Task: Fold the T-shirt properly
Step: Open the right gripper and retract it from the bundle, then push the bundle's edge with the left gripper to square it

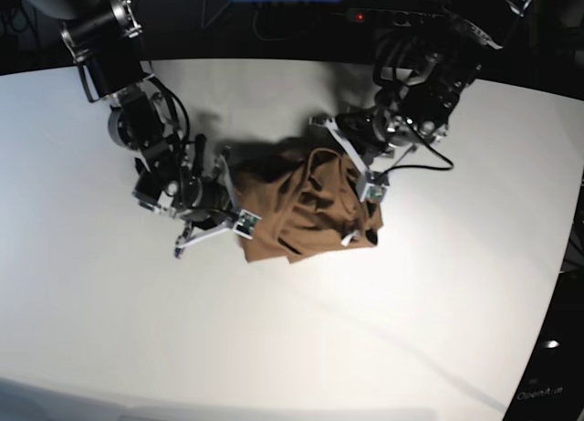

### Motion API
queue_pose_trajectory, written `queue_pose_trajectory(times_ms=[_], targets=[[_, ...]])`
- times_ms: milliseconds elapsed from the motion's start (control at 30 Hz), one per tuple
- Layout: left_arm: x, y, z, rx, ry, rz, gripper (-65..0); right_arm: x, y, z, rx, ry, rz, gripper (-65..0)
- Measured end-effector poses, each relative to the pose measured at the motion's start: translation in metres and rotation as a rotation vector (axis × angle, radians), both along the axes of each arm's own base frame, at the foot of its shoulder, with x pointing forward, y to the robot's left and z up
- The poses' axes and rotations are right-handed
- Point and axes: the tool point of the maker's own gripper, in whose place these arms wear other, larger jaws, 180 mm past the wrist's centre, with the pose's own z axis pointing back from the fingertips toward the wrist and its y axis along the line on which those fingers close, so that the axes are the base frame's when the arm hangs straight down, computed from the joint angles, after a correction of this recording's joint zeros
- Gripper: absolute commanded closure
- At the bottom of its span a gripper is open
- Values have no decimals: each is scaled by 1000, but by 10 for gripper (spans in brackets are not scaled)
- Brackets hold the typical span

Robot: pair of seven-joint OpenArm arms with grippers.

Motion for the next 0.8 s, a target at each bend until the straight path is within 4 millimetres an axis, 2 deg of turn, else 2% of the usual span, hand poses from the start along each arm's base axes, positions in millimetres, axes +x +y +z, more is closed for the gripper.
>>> queue_pose_trajectory(times_ms=[133, 367, 433, 500, 600, 667, 733, 800], targets=[[12, 7, -2, 10, -9, 7, -23, -4, 1, -2, 11, -1, -6, -3], [37, 45, 4, 106, -56, 24, -23, -13, -5, -5, 38, -2, -6, -3], [52, 56, 6, 129, -103, 40, -23, -12, -11, -4, 51, 1, -24, -3], [73, 74, 8, 164, -178, 64, -23, -11, -25, -3, 69, 10, -61, -3], [106, 101, 7, 218, -275, 117, -23, -8, -69, -2, 11, 4, -139, -3], [124, 117, 7, 249, -330, 141, -23, -8, -91, -1, -45, 4, -163, -3], [138, 123, 9, 256, -370, 121, -23, -12, -99, -1, -74, -1, -162, -3], [152, 117, 17, 234, -396, 70, -23, -20, -102, -1, -98, -3, -159, -3]])
